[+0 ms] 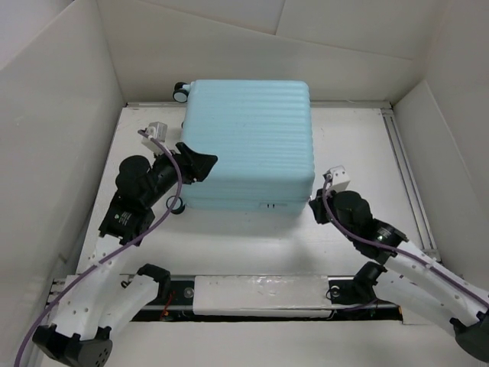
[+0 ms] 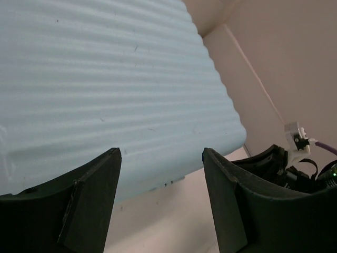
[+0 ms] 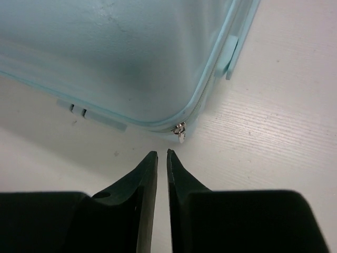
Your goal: Pack the luggage
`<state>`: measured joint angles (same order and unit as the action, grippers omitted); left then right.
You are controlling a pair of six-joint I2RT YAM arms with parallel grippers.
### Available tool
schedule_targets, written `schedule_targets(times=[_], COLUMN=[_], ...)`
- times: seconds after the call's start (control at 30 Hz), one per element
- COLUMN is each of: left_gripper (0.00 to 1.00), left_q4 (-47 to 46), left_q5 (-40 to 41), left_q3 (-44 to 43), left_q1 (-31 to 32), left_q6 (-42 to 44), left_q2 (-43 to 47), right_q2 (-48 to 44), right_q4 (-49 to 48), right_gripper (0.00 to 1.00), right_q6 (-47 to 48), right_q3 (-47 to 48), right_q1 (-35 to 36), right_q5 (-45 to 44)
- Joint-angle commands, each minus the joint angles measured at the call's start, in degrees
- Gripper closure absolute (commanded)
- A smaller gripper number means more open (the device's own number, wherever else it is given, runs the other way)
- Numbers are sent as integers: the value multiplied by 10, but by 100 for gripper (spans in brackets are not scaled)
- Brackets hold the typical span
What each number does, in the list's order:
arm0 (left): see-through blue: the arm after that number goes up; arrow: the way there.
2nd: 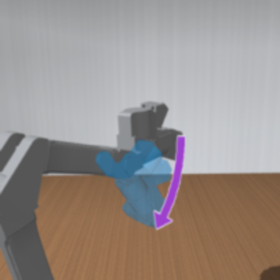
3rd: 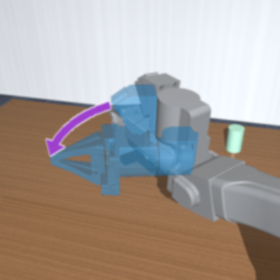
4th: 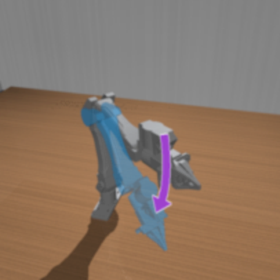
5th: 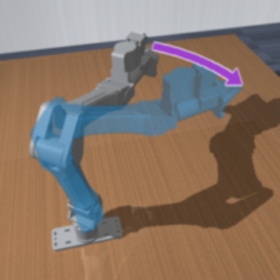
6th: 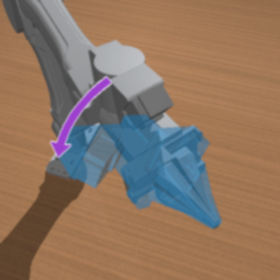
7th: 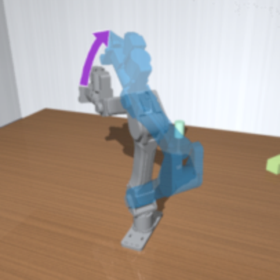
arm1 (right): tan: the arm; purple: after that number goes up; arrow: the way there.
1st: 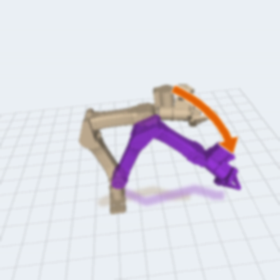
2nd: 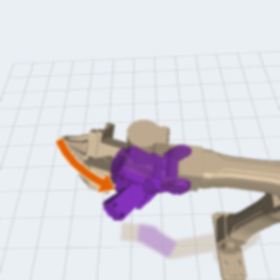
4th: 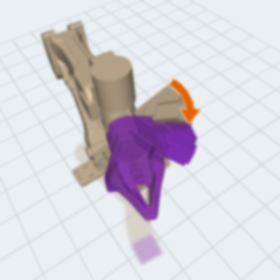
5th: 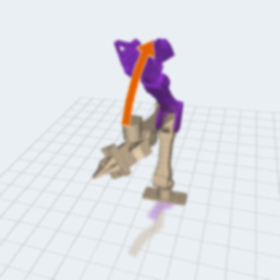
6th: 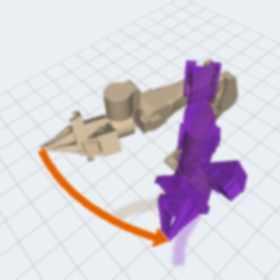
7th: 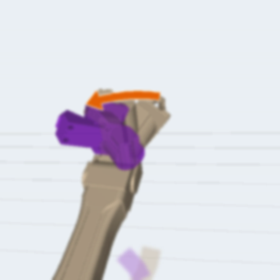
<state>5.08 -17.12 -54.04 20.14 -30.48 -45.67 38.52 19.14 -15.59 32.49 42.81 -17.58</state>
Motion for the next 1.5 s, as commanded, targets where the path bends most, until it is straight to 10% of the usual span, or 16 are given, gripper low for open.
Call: schedule_targets(times=[0.0, 0.33, 0.43, 0.57, 0.7, 0.83, 1.0, 1.47], left_gripper=[41, 40, 37, 37, 40, 41, 39, 34], left_q4=[-36, 26, 91, 92, -21, -21, -194, -374], left_q5=[12, 108, 357, 452, 580, 663, 595, 514], left_q3=[29, -121, -209, -256, -83, 14, 190, 234], left_q1=[0, 0, 190, 341, 541, 613, 579, 469], left_q6=[12, 67, 104, 68, 0, -112, -186, -216], left_q2=[8, -122, -163, -179, -160, -195, -172, -293], right_q2=[47, 57, 57, 64, 64, 64, 52, 87], right_q4=[-61, -151, -170, -205, -228, -235, -268, -334], right_gripper=[81, 61, 61, 59, 59, 61, 63, 69], right_q6=[20, 39, 52, 74, 92, 92, 92, 86], right_q3=[-18, -71, -71, -76, -87, -92, -102, -121], right_q1=[-1, -19, -38, -48, -78, -97, -112, -118], right_q5=[8, -13, -2, 18, 69, 111, 126, 178])
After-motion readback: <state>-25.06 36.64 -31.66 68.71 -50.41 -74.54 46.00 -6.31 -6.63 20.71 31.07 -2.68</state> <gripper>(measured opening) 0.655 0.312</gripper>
